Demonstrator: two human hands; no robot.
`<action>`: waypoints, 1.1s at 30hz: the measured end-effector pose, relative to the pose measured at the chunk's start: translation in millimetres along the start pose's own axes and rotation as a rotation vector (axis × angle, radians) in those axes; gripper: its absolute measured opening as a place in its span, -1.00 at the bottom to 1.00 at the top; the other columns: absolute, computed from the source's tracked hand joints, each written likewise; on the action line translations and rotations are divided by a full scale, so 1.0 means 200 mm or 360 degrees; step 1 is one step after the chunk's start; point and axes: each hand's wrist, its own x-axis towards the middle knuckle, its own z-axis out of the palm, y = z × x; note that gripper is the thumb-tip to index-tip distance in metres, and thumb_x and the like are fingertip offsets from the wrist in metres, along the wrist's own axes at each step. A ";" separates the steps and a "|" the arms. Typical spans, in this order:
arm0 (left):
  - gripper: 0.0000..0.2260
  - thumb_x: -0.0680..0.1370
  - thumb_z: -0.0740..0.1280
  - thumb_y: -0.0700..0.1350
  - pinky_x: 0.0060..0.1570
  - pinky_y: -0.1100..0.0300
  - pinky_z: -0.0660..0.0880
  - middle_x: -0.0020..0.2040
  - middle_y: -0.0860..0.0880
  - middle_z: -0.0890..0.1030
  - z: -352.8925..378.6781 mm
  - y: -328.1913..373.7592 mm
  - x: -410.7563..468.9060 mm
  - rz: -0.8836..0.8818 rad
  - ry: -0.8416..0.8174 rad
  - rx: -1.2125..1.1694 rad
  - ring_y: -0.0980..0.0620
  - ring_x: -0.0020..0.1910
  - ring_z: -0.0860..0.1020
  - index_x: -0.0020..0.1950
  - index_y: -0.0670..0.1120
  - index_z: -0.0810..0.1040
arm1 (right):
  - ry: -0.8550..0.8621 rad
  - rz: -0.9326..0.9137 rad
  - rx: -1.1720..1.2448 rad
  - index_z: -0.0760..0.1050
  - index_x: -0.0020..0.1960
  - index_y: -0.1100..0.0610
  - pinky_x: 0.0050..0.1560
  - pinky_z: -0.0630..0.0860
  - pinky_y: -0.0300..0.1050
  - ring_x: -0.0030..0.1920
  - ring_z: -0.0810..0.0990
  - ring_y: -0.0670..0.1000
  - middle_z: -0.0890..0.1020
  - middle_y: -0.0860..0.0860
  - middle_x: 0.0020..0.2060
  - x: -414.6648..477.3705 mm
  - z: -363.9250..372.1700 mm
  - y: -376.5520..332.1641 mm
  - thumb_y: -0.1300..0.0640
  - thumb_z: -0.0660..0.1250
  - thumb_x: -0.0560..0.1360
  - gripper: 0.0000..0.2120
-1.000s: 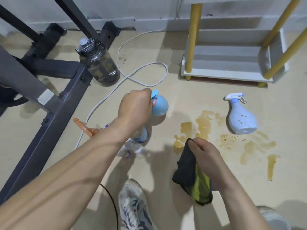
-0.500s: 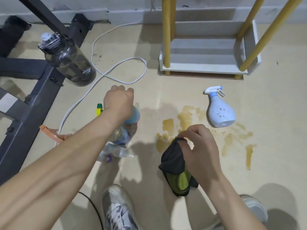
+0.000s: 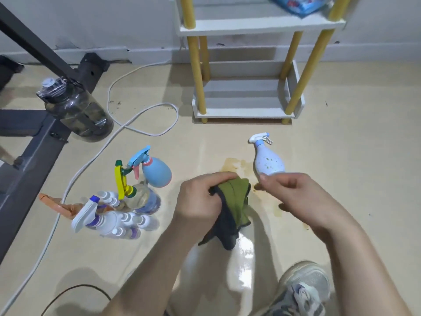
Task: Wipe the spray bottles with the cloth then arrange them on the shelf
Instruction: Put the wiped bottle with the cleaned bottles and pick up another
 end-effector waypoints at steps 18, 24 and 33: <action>-0.80 0.43 0.37 -0.15 -0.38 0.09 0.40 -0.23 -0.04 0.55 0.56 -0.05 0.35 0.0652 -0.0310 0.1419 -0.15 -0.25 0.54 0.01 -0.04 0.44 | 0.0900 0.0237 -0.0924 0.45 -0.19 0.05 -0.27 0.42 -0.08 -0.16 0.56 0.12 0.57 0.03 -0.17 0.25 -0.28 0.35 -0.11 0.49 0.39 -0.70; -0.88 0.46 0.31 -0.11 -0.23 0.10 0.42 -0.34 -0.02 0.56 0.77 -0.27 0.56 -0.0331 0.0164 0.0528 -0.09 -0.25 0.49 -0.06 0.00 0.40 | 0.0819 0.0509 0.0112 0.39 -0.38 0.14 -0.39 0.39 -0.10 -0.44 0.41 0.07 0.48 0.02 -0.50 0.62 -0.36 0.53 -0.04 0.56 0.35 -0.59; -0.66 0.50 0.35 0.09 -0.09 0.10 0.42 -0.03 0.02 0.55 1.09 -0.47 0.89 -0.0801 -0.0103 0.0209 -0.05 -0.10 0.52 0.09 0.02 0.25 | 0.0937 -0.0072 -0.0396 0.35 -0.12 0.17 0.01 0.40 0.06 -0.04 0.41 0.13 0.47 0.03 -0.14 1.12 -0.15 0.70 0.01 0.09 0.59 -0.76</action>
